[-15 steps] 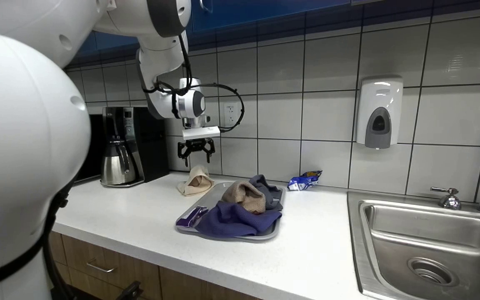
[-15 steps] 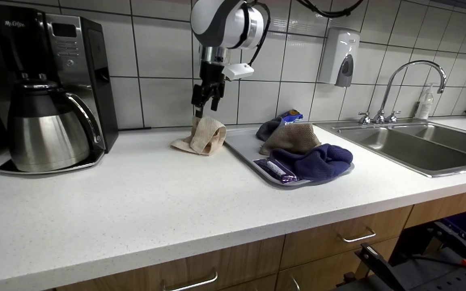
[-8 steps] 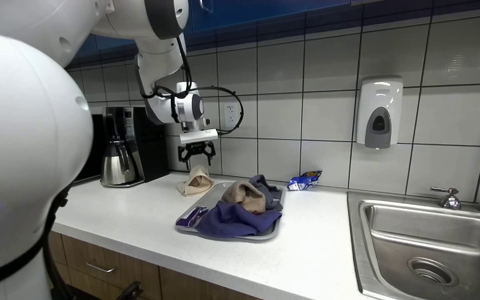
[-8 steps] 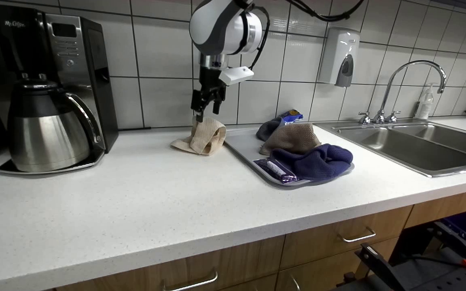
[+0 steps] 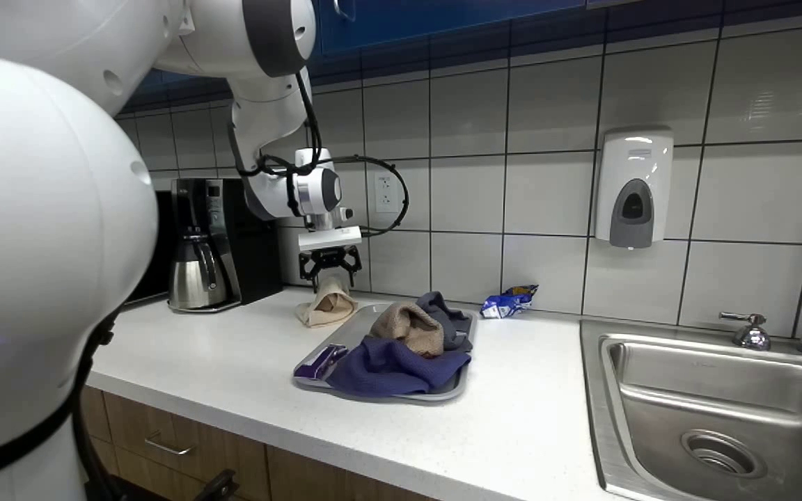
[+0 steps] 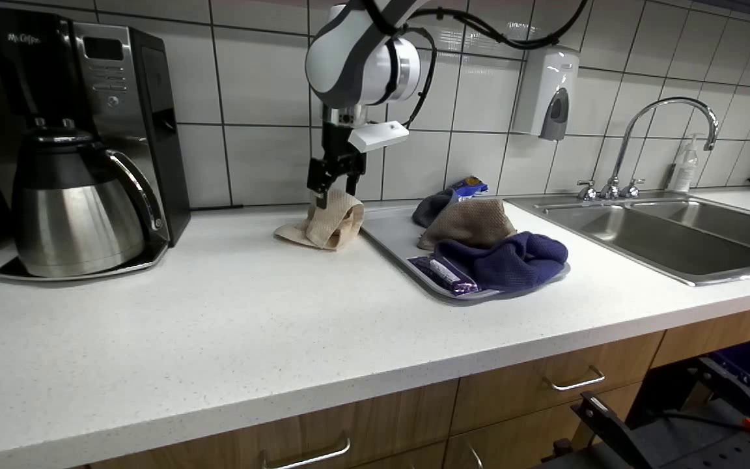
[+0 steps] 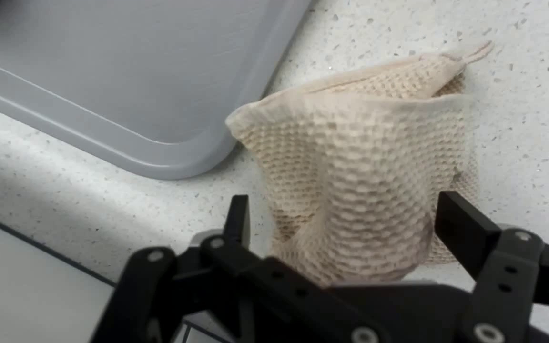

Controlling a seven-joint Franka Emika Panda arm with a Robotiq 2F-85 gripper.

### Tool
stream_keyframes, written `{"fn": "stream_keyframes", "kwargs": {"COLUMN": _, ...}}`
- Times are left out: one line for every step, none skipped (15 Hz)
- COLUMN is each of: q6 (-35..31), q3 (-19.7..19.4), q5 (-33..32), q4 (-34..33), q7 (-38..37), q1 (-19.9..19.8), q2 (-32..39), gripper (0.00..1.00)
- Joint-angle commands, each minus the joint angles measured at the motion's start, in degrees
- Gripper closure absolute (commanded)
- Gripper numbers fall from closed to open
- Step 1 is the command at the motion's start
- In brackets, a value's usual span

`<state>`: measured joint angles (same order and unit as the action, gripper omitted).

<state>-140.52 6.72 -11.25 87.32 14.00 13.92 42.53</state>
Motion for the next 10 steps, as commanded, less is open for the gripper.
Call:
{"fn": "stream_keyframes", "kwargs": {"q6": -1.4, "q3": -1.2, "q5": -1.5, "q4": -1.7, "q7": -3.0, "q1": 1.2, "q2": 1.6, "gripper": 0.0}}
{"fn": "stream_keyframes", "kwargs": {"q6": -1.6, "q3": -1.3, "q5": -1.6, "q4": -1.9, "q7": -3.1, "q1": 1.3, "q2": 2.0, "gripper": 0.0}}
{"fn": "stream_keyframes", "kwargs": {"q6": -1.9, "q3": -1.4, "q5": -1.6, "q4": -2.3, "q7": -3.2, "q1": 1.5, "q2": 2.6, "gripper": 0.0}}
{"fn": "stream_keyframes", "kwargs": {"q6": -2.1, "q3": -1.5, "q5": -1.7, "q4": -2.7, "q7": -3.2, "q1": 1.6, "q2": 3.1, "gripper": 0.0}}
{"fn": "stream_keyframes", "kwargs": {"q6": -2.2, "q3": -1.8, "q5": -1.9, "q4": -3.1, "q7": -3.5, "q1": 2.0, "q2": 3.7, "gripper": 0.0}}
{"fn": "stream_keyframes", "kwargs": {"q6": -2.3, "q3": -1.8, "q5": -1.9, "q4": -3.5, "q7": -3.4, "q1": 2.0, "q2": 4.2, "gripper": 0.0}}
{"fn": "stream_keyframes", "kwargs": {"q6": -2.4, "q3": -2.0, "q5": -1.9, "q4": -4.0, "q7": -3.6, "q1": 2.2, "q2": 4.9, "gripper": 0.0}}
{"fn": "stream_keyframes", "kwargs": {"q6": -2.5, "q3": -1.8, "q5": -1.8, "q4": -4.4, "q7": -3.5, "q1": 2.2, "q2": 5.5, "gripper": 0.0}}
{"fn": "stream_keyframes", "kwargs": {"q6": -2.7, "q3": -2.0, "q5": -1.9, "q4": -4.8, "q7": -3.7, "q1": 2.5, "q2": 6.0, "gripper": 0.0}}
{"fn": "stream_keyframes", "kwargs": {"q6": -2.7, "q3": -1.9, "q5": -1.7, "q4": -5.3, "q7": -3.6, "q1": 2.5, "q2": 6.6, "gripper": 0.0}}
